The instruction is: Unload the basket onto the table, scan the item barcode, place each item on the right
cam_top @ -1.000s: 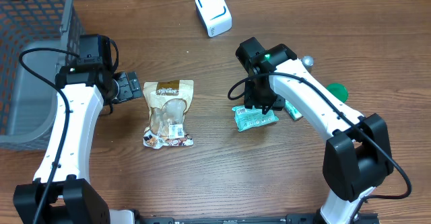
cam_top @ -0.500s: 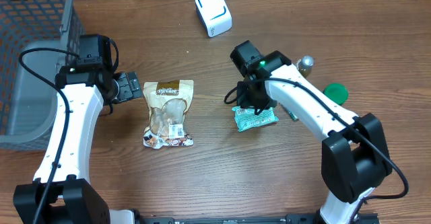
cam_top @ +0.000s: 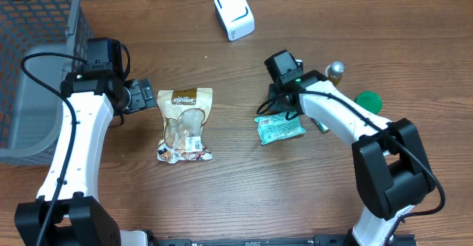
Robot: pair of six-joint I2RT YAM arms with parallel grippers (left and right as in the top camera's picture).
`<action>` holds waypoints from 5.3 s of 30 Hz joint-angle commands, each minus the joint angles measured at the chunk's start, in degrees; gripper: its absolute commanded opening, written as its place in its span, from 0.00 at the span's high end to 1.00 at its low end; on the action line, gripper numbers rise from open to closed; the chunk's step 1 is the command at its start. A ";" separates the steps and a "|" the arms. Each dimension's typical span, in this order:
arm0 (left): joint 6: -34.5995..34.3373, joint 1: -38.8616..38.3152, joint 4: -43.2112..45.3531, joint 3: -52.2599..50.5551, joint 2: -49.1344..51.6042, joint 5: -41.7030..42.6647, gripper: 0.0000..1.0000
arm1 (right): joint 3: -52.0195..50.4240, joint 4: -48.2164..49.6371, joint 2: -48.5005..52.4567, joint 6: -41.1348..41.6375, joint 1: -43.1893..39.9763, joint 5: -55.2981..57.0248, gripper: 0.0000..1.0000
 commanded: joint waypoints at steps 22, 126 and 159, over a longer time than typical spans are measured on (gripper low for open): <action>0.63 -0.02 0.02 0.79 -0.39 -0.70 0.00 | -0.59 -22.75 -1.60 4.61 -0.79 -13.00 0.75; 0.63 -0.02 0.02 0.79 -0.39 -0.70 0.01 | 0.26 -8.79 -1.62 4.76 8.17 -5.86 0.94; 0.63 0.00 0.04 0.79 -0.39 -0.70 0.00 | 1.25 -10.82 -1.62 -1.20 12.57 -17.07 0.88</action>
